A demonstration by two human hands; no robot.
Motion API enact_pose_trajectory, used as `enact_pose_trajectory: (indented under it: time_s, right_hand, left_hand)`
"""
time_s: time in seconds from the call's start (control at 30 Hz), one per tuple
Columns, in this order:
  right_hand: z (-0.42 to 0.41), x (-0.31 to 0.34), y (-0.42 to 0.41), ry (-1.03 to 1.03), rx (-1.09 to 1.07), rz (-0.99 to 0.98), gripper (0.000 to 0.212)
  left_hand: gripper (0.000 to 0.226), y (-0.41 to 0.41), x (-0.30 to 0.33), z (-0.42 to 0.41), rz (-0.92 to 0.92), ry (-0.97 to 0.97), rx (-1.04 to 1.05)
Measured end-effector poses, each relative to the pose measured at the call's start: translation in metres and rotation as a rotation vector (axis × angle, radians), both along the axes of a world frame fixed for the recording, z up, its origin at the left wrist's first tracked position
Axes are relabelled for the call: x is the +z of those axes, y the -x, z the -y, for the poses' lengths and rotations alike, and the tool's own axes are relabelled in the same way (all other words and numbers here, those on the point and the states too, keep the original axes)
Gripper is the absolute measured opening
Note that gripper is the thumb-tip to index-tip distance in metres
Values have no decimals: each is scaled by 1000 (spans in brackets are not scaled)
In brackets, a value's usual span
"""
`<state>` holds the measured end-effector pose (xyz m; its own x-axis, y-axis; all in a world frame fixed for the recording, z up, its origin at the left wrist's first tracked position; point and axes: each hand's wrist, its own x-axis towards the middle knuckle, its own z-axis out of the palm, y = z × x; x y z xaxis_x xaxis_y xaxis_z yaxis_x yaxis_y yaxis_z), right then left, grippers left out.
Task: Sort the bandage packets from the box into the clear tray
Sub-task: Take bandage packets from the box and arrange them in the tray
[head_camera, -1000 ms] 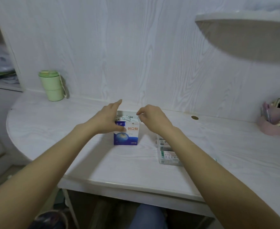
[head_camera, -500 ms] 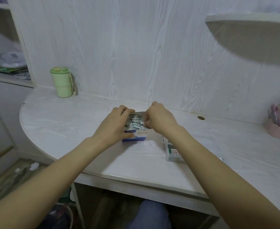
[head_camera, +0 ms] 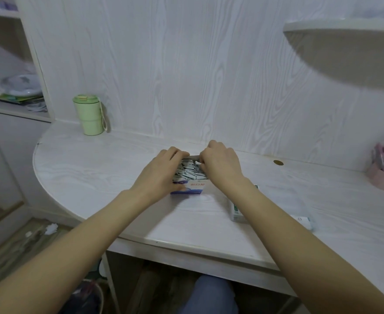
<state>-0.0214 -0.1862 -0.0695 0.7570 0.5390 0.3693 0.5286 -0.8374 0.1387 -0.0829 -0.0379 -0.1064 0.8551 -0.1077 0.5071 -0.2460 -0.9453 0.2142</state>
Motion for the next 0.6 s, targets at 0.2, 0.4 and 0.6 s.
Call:
enact_pose_trajectory:
  time_s: [0.2, 0.4, 0.6]
  right_hand:
    - [3, 5, 5, -37, 43, -6, 14]
    - [9, 30, 10, -141, 54, 12, 7]
    - [11, 37, 3, -222, 33, 9, 9]
  left_hand:
    - [74, -8, 1, -4, -26, -3, 22]
    - [80, -25, 11, -6, -196, -78, 119]
    - [84, -45, 27, -14, -418, 4, 86]
